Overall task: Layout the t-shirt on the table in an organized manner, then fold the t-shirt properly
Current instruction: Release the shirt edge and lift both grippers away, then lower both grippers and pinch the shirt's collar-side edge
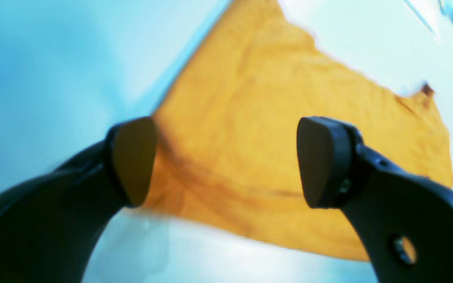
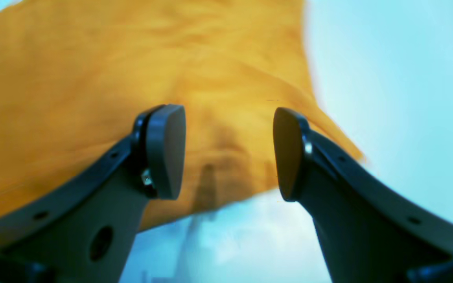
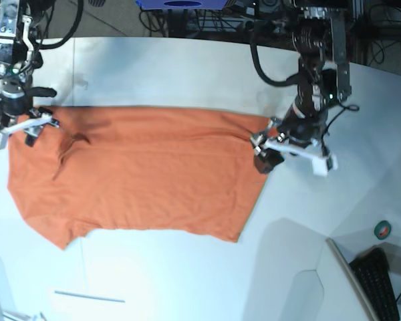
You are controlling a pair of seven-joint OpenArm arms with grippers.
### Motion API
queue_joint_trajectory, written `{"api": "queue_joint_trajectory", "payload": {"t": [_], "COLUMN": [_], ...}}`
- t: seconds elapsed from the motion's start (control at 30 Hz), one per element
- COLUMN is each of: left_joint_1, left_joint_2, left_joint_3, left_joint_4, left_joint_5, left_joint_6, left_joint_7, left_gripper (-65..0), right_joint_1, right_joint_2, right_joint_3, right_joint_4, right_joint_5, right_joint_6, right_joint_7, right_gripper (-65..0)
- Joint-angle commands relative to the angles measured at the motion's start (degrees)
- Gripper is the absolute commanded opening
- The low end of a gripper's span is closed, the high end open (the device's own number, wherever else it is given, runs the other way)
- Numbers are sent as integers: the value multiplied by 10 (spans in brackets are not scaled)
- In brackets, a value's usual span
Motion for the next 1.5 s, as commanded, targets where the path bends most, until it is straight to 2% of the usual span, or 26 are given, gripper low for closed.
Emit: {"api": "queue_joint_trajectory", "payload": {"t": [0.0,0.07,0.13,0.17,0.23,0.4,0.6,1.0,1.07,1.13,1.2,1.3,1.4,1.47], "left_joint_1": [17,46,64,66,69,56,38,-2,-9,-10,-10,-10,-10,-10], "left_joint_2": [1,2,1,1,1,3,4,1,1,1,1,1,1,1], "left_joint_3": [-20,-50,-76,-81,-88,-84,-84,-65,-61,-61,-61,-61,-62,-61], "left_joint_4": [8,-6,-32,-44,-78,-140,-161,-225,-238,-245,-245,-245,-243,-243], "left_joint_5": [-14,-58,-109,-125,-138,-138,-138,-138,-138,-138,-139,-138,-139,-139], "left_joint_6": [-17,-59,-94,-106,-121,-124,-124,-122,-122,-121,-121,-121,-121,-121], "left_joint_7": [-35,-58,-59,-59,-59,-59,-59,-59,-59,-59,-59,-59,-59,-58], "left_gripper": [-150,-160,-165,-165,-165,-165,-165,-166,-174,-245,-352,-484,-553,-587], "right_joint_1": [3,-1,-7,-11,-21,-21,-8,8,9,20,28,44,62,67], "right_joint_2": [-10,-33,-49,-55,-68,-71,-68,-69,-72,-79,-80,-65,-61,-61], "right_joint_3": [28,72,112,128,153,177,177,179,196,224,244,249,250,251], "right_joint_4": [6,-3,-14,-18,-22,-76,-131,-134,-134,-135,-144,-178,-211,-222], "right_joint_5": [16,58,109,128,167,203,205,205,205,205,205,205,205,205], "right_joint_6": [3,16,54,67,71,73,75,75,75,75,75,75,82,113], "right_joint_7": [13,12,11,11,10,10,10,12,12,11,10,10,10,10], "right_gripper": [-309,-308,-308,-309,-309,-309,-308,-308,-308,-308,-308,-308,-296,-254]}}
